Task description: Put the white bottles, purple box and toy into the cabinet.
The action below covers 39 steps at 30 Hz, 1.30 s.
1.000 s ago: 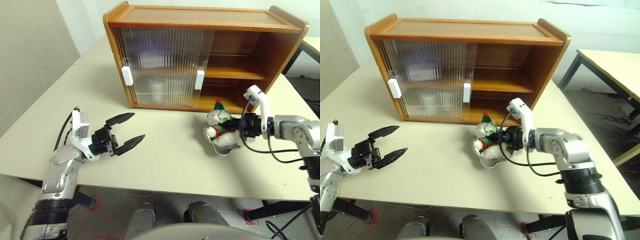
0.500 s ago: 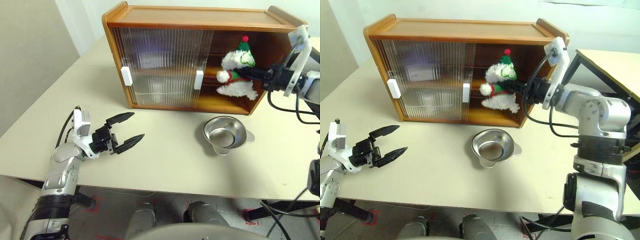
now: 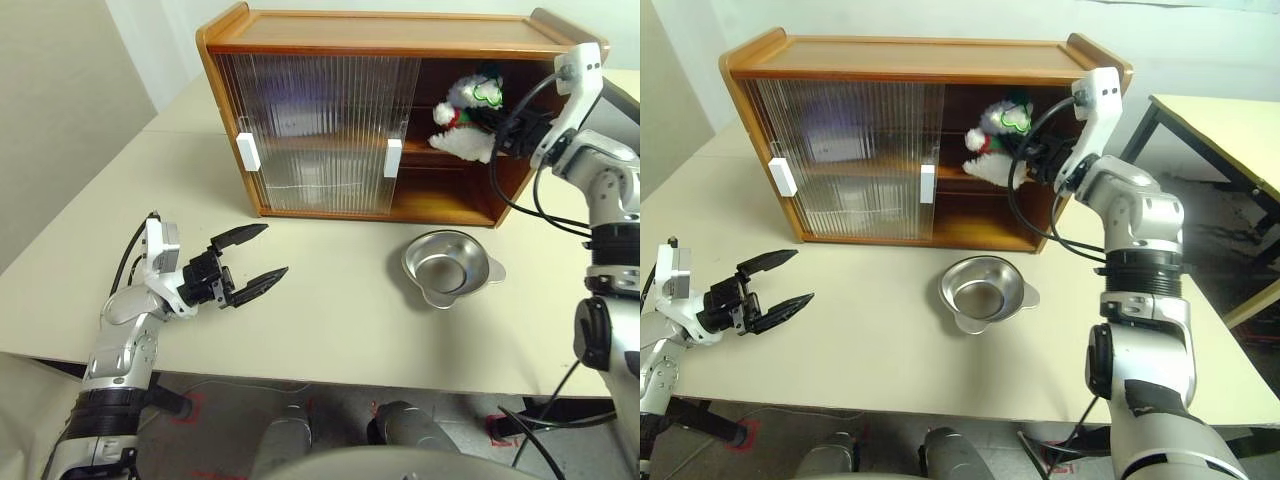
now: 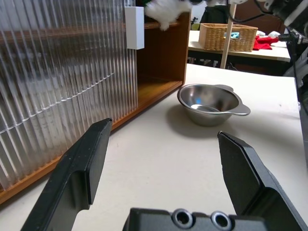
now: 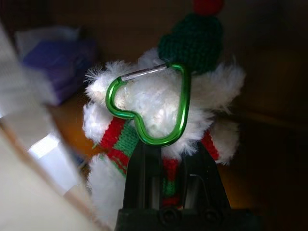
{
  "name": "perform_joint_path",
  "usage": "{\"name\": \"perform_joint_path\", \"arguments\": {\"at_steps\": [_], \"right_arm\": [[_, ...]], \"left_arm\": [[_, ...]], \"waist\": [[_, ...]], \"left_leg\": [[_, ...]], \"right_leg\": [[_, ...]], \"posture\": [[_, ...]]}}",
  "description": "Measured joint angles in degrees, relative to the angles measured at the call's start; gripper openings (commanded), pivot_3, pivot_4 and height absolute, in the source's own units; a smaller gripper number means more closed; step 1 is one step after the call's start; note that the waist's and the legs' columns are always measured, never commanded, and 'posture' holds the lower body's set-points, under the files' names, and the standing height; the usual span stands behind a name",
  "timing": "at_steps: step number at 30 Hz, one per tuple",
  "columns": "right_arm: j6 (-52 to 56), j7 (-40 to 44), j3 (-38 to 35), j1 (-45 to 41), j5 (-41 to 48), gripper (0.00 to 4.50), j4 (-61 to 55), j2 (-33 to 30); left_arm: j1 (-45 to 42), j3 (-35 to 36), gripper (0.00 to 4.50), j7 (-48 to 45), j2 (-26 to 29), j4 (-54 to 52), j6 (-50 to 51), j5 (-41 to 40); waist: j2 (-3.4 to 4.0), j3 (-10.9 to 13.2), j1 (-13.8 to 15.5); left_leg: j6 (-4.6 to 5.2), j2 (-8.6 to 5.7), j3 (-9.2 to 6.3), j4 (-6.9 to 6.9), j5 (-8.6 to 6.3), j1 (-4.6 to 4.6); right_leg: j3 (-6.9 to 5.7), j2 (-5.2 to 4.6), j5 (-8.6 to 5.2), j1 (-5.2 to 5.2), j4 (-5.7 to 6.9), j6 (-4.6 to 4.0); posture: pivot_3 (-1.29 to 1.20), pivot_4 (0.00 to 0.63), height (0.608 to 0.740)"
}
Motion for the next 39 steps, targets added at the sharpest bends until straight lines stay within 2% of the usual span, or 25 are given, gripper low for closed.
{"name": "perform_joint_path", "arguments": {"at_steps": [4, 10, 13, 16, 21, 22, 31, 36, 39], "right_arm": [[-6.28, -2.06, -0.21, -2.04, -1.74, 0.18, 3.75, 0.6], [-12.34, -2.76, 0.32, -2.73, -4.27, 0.18, 8.07, 2.08], [-13.91, -3.49, 1.69, -2.72, -7.09, 1.19, 9.57, 2.42], [-16.17, -4.68, 2.01, -3.09, -8.32, 2.21, 10.75, 3.03], [-17.65, -4.84, 2.03, -4.19, -9.05, 4.21, 12.51, 2.86], [-17.71, -4.71, 2.02, -4.29, -9.12, 4.48, 12.52, 2.59], [-15.05, -0.09, 1.98, -3.43, -8.69, 4.48, 9.21, -1.84], [-2.12, 11.44, 1.99, 1.44, -3.18, 4.48, 0.78, -9.79], [8.44, 23.14, 1.57, 9.05, 2.8, 4.48, -5.96, -19.13]], "left_arm": [[0.01, 0.01, 4.5, -0.02, 0.0, 0.32, -0.36, 0.0], [0.12, 0.01, 4.5, 0.66, 0.0, 0.08, -0.32, 0.0], [0.26, 0.0, 4.5, 1.28, 0.0, -0.6, -0.18, -0.01], [0.31, 0.0, 4.5, 1.69, 0.0, -0.67, -0.12, -0.01], [0.52, 0.0, 4.5, 1.92, 0.0, -0.68, -0.11, -0.01], [0.61, 0.0, 4.5, 1.91, 0.0, -0.67, -0.12, -0.01], [0.9, -0.05, 4.5, 1.75, -0.08, -0.65, -0.28, 0.0], [1.28, -0.09, 4.5, 1.43, -0.14, -0.55, -0.56, 0.0], [2.22, 0.16, 4.5, 0.95, -0.18, -0.36, -0.97, -0.04]], "waist": [[0.02, 0.0, 0.25], [0.12, -0.02, 0.37], [0.12, -0.02, 0.37], [0.14, -0.03, 0.37], [0.14, -0.03, 0.36], [0.14, -0.03, 0.36], [0.13, -0.03, 0.58], [0.13, -0.03, 1.11], [0.06, -0.07, 2.25]], "left_leg": [[0.05, 0.15, -0.17, 0.0, 0.04, 0.0], [0.05, 0.24, -0.2, -0.04, 0.04, -0.19], [0.05, 0.27, -0.16, -0.06, 0.01, -0.23], [0.07, 0.31, -0.13, -0.07, -0.01, -0.24], [0.07, 0.4, -0.14, -0.06, -0.01, -0.24], [0.07, 0.4, -0.15, -0.06, -0.01, -0.24], [0.06, 0.39, -0.13, -0.06, -0.02, -0.26], [0.03, -0.05, -0.09, 0.0, -0.03, -0.3], [-0.14, -0.2, -0.15, 0.09, -0.05, -0.3]], "right_leg": [[0.05, -0.02, 0.16, -0.01, 0.0, -0.65], [-0.05, 0.01, 0.19, -0.18, 0.02, -0.76], [-0.08, 0.05, 0.39, -0.21, 0.02, -0.33], [-0.09, 0.09, 0.38, -0.21, 0.02, -0.29], [-0.08, 0.12, 0.39, -0.21, 0.02, -0.3], [-0.08, 0.12, 0.39, -0.21, 0.02, -0.3], [-0.09, 0.14, 0.33, -0.21, 0.01, -0.39], [-0.13, 0.18, 0.2, -0.14, 0.01, -0.35], [-0.11, 0.39, -0.16, 0.11, -0.01, -0.2]], "posture": [[-0.15, 0.0, 0.74], [-0.14, 0.0, 0.74], [-0.14, 0.0, 0.74], [-0.14, 0.0, 0.74], [-0.14, 0.0, 0.74], [-0.14, 0.0, 0.74], [-0.14, 0.0, 0.74], [-0.15, 0.0, 0.74], [-0.15, 0.0, 0.74]]}}
